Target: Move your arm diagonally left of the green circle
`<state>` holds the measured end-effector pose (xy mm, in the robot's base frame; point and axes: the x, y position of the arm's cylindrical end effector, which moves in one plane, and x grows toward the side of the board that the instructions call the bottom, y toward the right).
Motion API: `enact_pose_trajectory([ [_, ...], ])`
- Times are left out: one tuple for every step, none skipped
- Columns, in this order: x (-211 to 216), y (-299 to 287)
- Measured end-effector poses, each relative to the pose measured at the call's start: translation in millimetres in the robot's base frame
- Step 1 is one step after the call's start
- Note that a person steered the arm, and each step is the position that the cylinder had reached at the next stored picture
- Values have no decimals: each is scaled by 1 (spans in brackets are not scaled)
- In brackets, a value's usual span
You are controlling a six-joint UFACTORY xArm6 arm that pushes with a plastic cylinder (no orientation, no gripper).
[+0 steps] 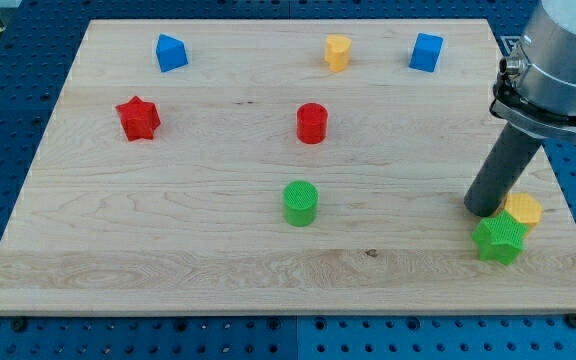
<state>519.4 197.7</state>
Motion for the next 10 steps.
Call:
enact_pose_trajectory([
  [9, -7],
  [15, -41],
  [14, -59],
  [12, -59],
  [-3, -63],
  [-3, -63],
  [-8, -63],
  [-16, -64],
  [-24, -70],
  [-33, -110],
])
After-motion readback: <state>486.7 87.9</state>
